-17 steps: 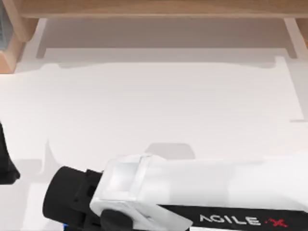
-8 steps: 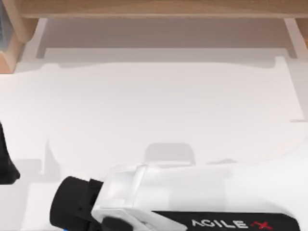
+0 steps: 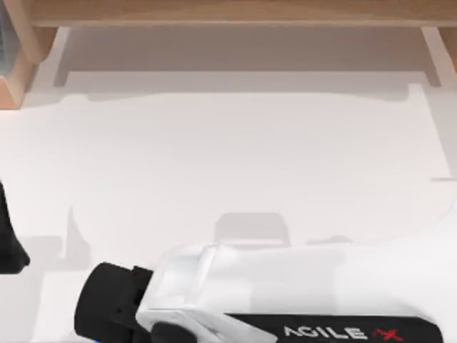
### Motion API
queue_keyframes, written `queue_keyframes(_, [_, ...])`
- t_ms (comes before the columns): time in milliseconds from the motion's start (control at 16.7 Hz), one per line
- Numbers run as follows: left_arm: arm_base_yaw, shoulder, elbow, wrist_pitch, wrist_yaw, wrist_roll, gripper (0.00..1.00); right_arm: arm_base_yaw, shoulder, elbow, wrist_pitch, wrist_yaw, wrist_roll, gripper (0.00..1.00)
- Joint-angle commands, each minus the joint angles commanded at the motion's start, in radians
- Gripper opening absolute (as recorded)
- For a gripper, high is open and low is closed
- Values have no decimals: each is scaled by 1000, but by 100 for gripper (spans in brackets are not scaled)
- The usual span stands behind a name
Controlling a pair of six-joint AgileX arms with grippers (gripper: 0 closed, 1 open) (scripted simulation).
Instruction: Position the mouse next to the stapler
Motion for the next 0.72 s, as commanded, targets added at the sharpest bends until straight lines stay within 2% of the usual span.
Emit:
queue_keyframes(360, [0, 0, 0, 0, 0, 0, 100, 0, 0, 0, 0, 0, 0, 98])
queue_keyframes(720, [0, 0, 0, 0, 0, 0, 100, 0, 0, 0, 0, 0, 0, 100])
